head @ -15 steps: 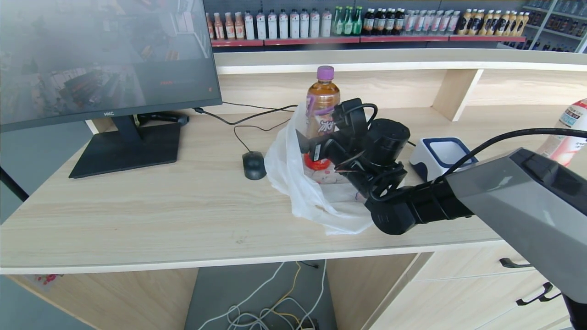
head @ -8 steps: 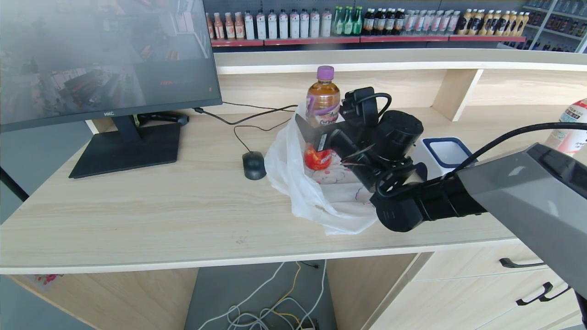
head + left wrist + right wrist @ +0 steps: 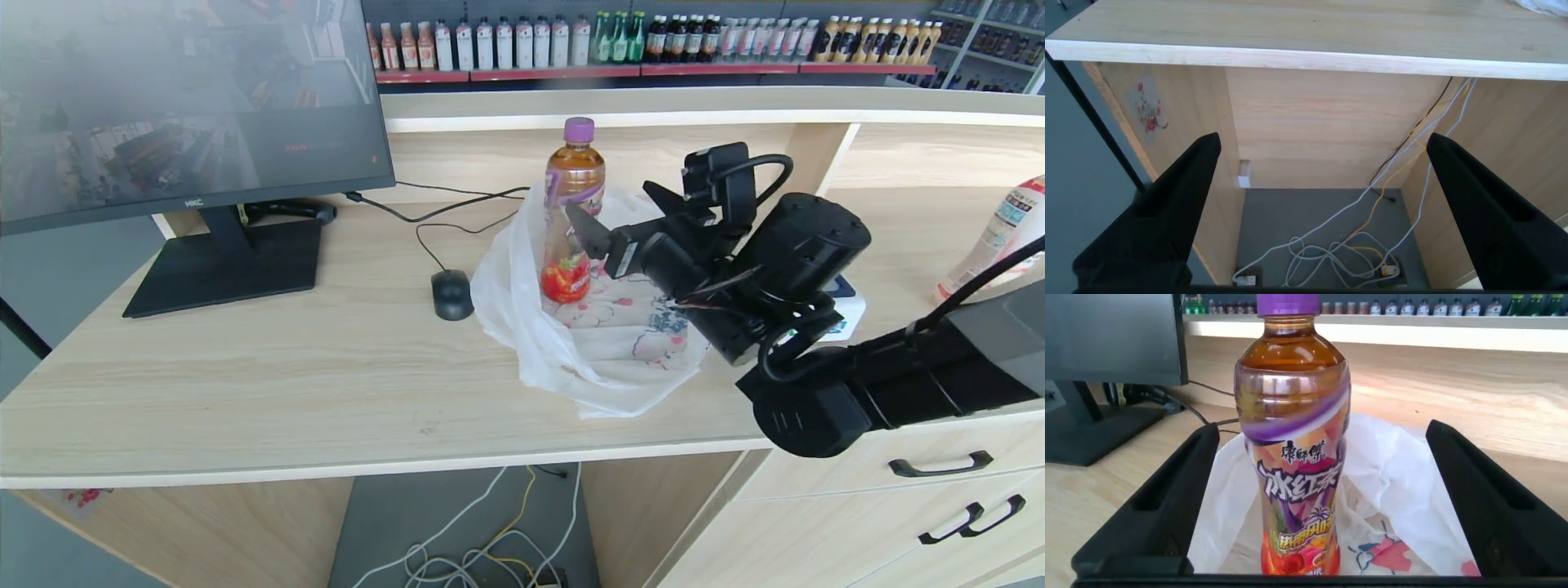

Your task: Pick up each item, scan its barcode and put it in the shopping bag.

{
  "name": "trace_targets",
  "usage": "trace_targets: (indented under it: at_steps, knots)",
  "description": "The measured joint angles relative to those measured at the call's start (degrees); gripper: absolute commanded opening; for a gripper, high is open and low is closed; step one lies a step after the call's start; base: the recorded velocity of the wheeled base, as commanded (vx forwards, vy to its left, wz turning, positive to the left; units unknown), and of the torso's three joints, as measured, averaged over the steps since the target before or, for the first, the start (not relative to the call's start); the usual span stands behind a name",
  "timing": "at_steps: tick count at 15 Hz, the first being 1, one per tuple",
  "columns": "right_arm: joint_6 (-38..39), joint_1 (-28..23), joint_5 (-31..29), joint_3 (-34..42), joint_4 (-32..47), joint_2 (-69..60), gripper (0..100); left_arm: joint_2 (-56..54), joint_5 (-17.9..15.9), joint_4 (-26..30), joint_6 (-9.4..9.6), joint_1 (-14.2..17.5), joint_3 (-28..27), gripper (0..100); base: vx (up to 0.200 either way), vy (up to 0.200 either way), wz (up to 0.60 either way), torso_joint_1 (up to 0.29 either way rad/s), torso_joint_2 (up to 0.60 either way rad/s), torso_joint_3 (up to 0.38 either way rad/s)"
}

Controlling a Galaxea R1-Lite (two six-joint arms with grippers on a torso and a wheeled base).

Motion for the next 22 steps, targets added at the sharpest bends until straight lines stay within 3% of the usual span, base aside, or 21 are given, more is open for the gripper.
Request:
trace_targets:
  at_steps: [6, 9, 14, 22]
  knots:
    - [-0.5, 0.3, -0.1, 26.3, -13.3, -13.7, 100, 0.0, 0.0, 0.0, 0.15, 0.0, 0.0, 100, 0.000, 0.000, 0.00, 0.000, 0.00, 0.000]
    - [-0.5, 0.3, -1.4, 36.1, -14.6, -20.1, 100, 0.0, 0.0, 0.0, 0.17, 0.0, 0.0, 100, 0.000, 0.000, 0.00, 0.000, 0.00, 0.000]
    - [-0.3, 0.2, -1.6, 37.9, -14.8, -22.3, 100, 0.0, 0.0, 0.0, 0.06, 0.0, 0.0, 100, -0.120, 0.000, 0.00, 0.000, 0.00, 0.003]
    - [-0.1, 2.3, -1.6, 38.0, -14.6, -20.0, 100, 0.0, 0.0, 0.0, 0.01, 0.0, 0.0, 100, 0.000, -0.025, 0.00, 0.003, 0.00, 0.000]
